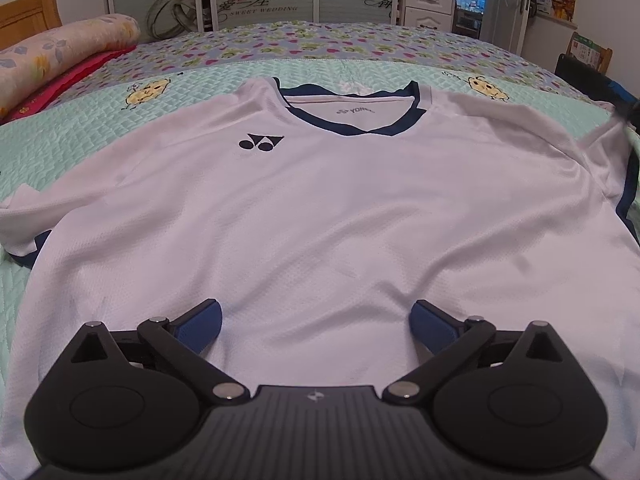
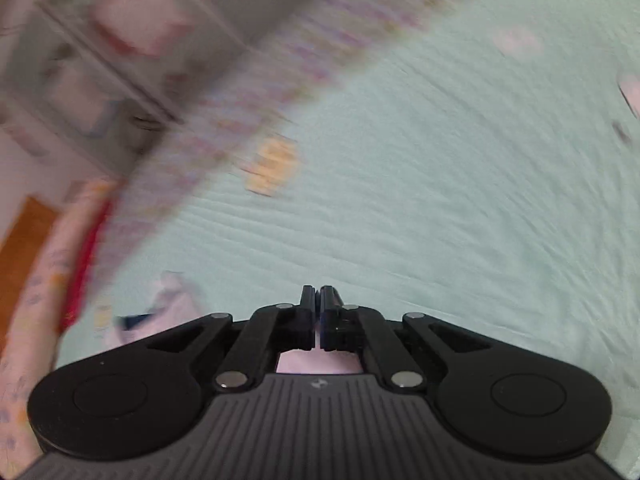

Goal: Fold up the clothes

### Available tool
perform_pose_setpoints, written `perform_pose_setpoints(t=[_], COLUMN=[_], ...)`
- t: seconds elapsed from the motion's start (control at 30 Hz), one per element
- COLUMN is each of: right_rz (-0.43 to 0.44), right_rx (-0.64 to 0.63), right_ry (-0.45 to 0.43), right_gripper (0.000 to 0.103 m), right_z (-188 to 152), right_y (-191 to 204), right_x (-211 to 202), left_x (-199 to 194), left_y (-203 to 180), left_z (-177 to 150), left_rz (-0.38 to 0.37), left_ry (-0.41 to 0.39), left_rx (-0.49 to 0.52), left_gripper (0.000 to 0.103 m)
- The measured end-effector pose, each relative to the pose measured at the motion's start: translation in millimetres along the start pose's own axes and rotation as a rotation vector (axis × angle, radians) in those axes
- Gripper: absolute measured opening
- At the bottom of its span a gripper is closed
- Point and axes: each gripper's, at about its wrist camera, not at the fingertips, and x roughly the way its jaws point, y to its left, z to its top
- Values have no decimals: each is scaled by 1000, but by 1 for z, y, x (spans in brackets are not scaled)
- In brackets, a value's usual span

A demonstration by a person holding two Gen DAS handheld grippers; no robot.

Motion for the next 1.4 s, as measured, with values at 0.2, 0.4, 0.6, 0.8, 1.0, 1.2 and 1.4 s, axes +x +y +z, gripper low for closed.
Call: perform_pose_setpoints(t=[0.2, 0.4, 0.6, 0.8, 1.0, 1.2, 1.4], right_rz=[164, 67, -41, -25, -36, -73, -306], right_rx=[-293, -117, -13, 189, 160, 24, -289], right_ry=[325, 332, 230, 153, 125, 130, 69], right_gripper=[4, 31, 31, 31, 31, 0, 0], right_z=[-83, -110, -113, -115, -113, -105, -47], right_y=[73, 38, 27, 16, 22, 41, 45], right_x=[-38, -58, -72, -56, -36, -31, -25], left_x=[0, 0, 0, 0, -1, -1, -1], left_y=[-1, 0, 0, 0, 0, 1, 1], left_z=[-1, -4, -4, -4, -8, -8, -10], left_rz=[2, 0, 1, 0, 1, -1, -4], left_ry=[-15, -35, -44, -47, -58, -65, -78], left_rx=[-1, 0, 0, 0, -1, -1, -2], left_gripper=[103, 103, 103, 103, 103, 103, 103])
